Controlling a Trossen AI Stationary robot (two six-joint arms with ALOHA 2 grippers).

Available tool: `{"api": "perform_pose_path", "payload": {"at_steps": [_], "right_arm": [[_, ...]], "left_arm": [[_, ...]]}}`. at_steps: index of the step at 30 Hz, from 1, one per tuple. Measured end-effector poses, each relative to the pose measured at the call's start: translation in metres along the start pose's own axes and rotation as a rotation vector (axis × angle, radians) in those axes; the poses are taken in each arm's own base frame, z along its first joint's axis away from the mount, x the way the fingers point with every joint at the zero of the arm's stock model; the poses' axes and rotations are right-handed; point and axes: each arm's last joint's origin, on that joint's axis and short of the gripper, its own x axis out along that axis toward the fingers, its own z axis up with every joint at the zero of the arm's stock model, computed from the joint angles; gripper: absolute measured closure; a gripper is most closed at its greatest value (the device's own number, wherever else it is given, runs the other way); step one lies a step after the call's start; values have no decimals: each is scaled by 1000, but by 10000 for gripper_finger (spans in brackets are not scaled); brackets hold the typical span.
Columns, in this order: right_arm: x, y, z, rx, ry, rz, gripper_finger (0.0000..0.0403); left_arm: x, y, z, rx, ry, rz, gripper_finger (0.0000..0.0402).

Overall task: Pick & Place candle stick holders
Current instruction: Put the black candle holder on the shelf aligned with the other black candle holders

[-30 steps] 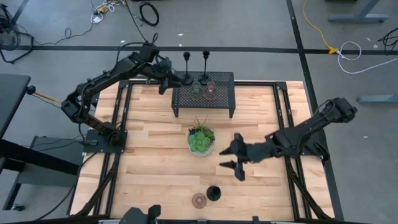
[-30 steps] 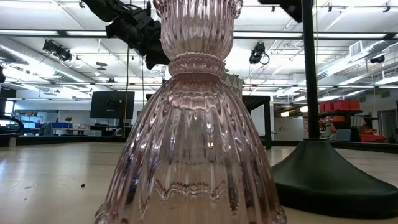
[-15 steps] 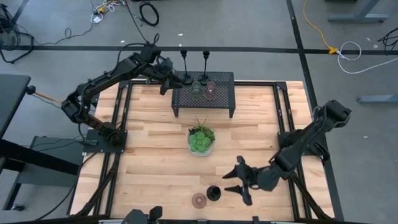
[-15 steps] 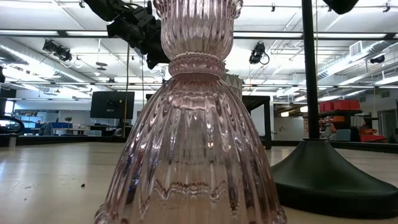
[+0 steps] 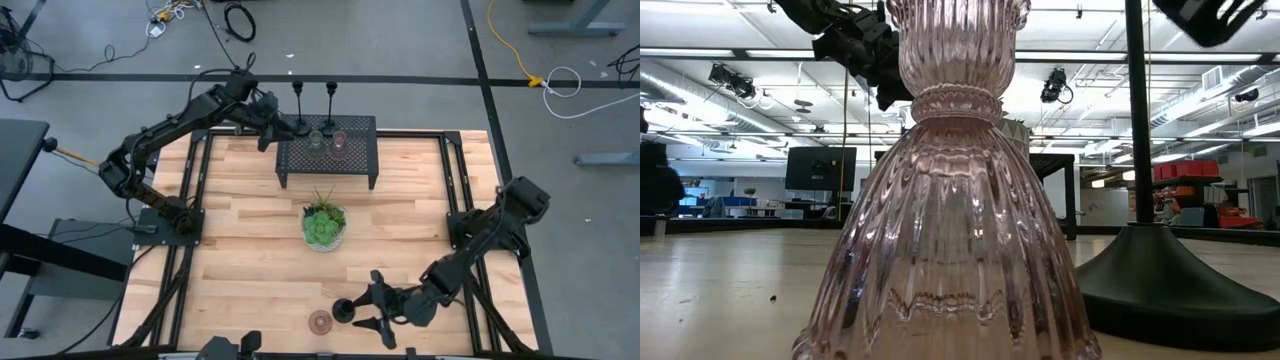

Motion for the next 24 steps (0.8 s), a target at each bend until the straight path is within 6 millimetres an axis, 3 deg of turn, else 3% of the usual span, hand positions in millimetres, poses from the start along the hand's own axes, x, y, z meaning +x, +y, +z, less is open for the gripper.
{"api": "perform_pose_path", "payload": {"at_steps": [6,13,18,24], "right_arm": [[13,-6,-14,-21,-24,-97,183],[16,-10,-16,-22,-69,-171,192],[17,-9,-16,-16,-65,-154,230],[17,-9,-16,-16,-55,-142,302]], "left_arm": [[0,0,0,-18,-1,1,232],[0,0,0,-16,-2,1,232],[0,0,0,-16,-2,1,232],[0,0,0,-16,-2,1,232]]}}
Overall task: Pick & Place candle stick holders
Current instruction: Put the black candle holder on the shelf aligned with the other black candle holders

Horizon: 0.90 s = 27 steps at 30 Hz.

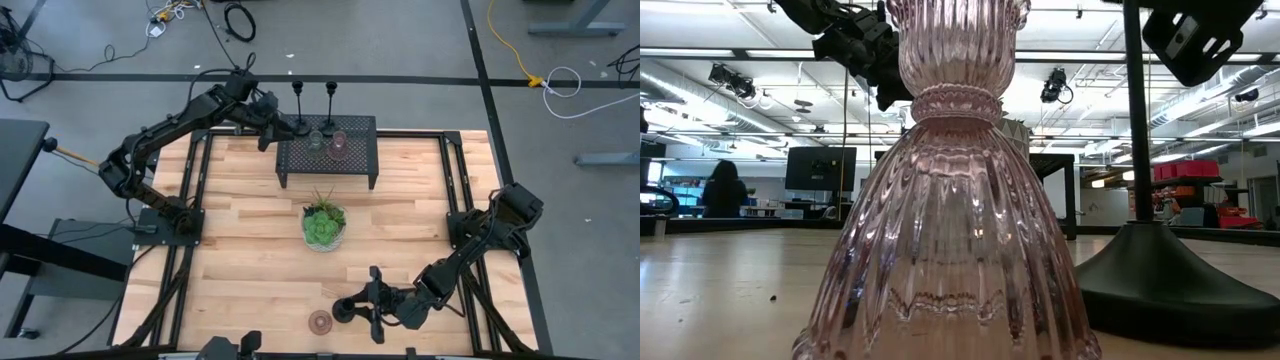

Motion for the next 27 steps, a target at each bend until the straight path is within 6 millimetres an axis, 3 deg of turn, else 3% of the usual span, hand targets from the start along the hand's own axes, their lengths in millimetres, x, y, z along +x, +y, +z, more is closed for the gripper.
{"api": "perform_pose_path", "payload": {"at_steps": [8,27], "right_arm": [[0,0,1,-8,-7,0,394],[-1,3,4,-30,-13,34,402]], "left_arm": [[0,0,0,0,0,0,232],[0,0,0,-1,1,0,232]]}}
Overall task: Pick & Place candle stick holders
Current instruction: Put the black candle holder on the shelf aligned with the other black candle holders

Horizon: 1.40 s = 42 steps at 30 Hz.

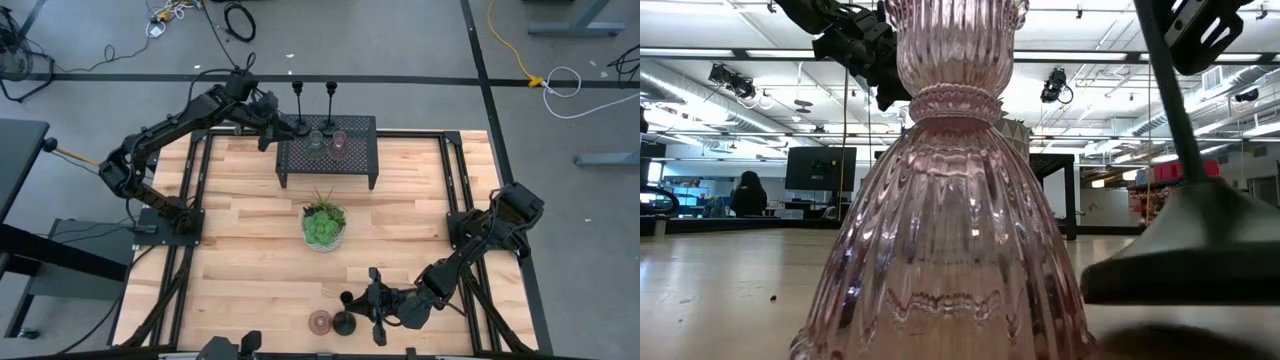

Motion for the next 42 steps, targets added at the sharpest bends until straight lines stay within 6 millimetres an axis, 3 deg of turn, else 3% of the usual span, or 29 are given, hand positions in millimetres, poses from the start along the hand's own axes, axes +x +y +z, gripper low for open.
{"api": "perform_pose_path", "payload": {"at_steps": [7,17,31,42], "right_arm": [[-9,0,14,-32,-40,-19,402],[-38,-15,55,-70,-79,-78,403],[-89,-66,126,-88,-191,-212,403],[-112,-112,162,-91,-282,-370,403]], "left_arm": [[0,0,0,1,0,0,232],[0,0,0,0,0,0,232],[0,0,0,-3,3,-1,232],[0,0,-1,-5,6,-1,232]]}}
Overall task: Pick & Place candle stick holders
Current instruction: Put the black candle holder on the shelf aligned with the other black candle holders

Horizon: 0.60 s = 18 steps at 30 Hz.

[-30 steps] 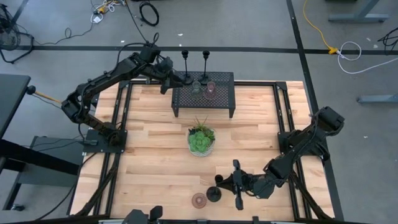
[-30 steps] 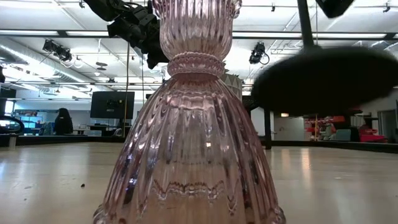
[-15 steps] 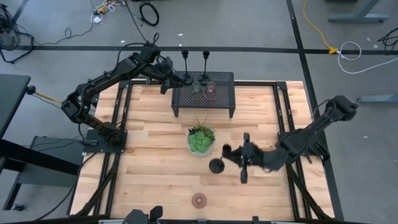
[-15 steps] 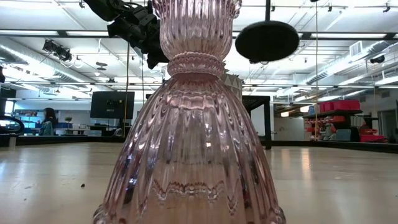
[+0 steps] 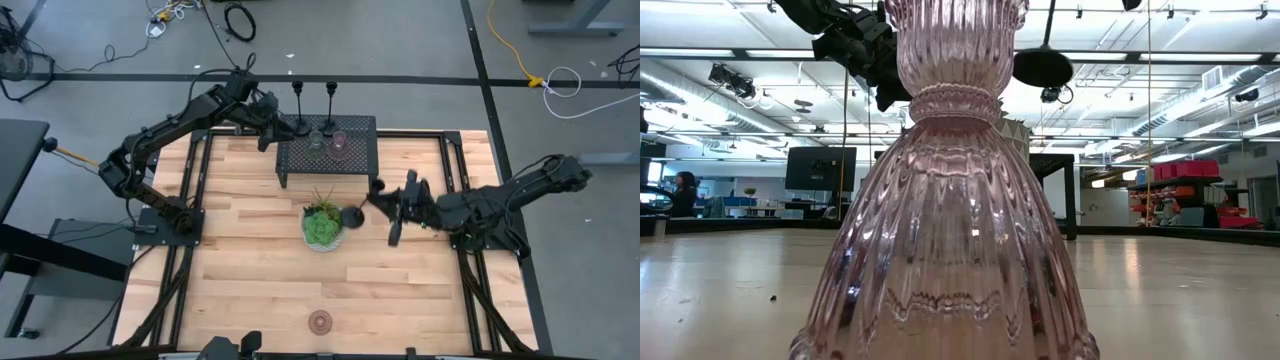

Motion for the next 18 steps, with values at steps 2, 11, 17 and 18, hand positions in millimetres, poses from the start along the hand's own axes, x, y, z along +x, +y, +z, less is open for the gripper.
{"api": "perform_pose_path", "payload": {"at_steps": [2,11,17,18], "right_arm": [[3,-10,4,-7,-13,-43,403],[24,-52,15,-24,-18,-115,403],[34,-82,20,-37,-18,-184,403],[35,-87,21,-39,-18,-194,403]], "left_arm": [[0,0,0,0,0,1,232],[0,0,0,2,0,7,232],[0,0,1,6,-5,8,232],[0,0,1,9,-7,9,232]]}}
